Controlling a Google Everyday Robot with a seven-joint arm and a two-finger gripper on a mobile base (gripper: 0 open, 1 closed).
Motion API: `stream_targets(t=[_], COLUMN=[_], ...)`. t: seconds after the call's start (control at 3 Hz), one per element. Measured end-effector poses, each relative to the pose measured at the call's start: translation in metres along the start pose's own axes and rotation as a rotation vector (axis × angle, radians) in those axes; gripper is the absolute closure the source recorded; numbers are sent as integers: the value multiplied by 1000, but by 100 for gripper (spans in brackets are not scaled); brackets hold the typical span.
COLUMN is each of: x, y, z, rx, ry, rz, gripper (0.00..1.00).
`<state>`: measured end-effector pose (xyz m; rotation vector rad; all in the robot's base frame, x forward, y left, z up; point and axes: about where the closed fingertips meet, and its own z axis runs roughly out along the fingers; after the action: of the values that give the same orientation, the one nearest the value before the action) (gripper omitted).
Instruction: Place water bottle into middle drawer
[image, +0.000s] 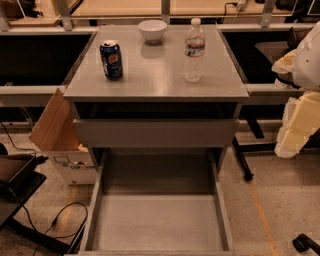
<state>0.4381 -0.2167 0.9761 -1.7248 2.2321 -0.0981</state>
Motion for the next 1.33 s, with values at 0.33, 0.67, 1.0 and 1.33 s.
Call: stream_targets(t=[0.33,0.67,1.0,1.33], x=[0,-1,-8,-44], y=[0,-8,-44,-116], z=[0,2,16,45], rx=[0,10,37,105], ry=[0,-25,-143,-378], rz=[0,11,59,95], gripper=[0,0,0,0])
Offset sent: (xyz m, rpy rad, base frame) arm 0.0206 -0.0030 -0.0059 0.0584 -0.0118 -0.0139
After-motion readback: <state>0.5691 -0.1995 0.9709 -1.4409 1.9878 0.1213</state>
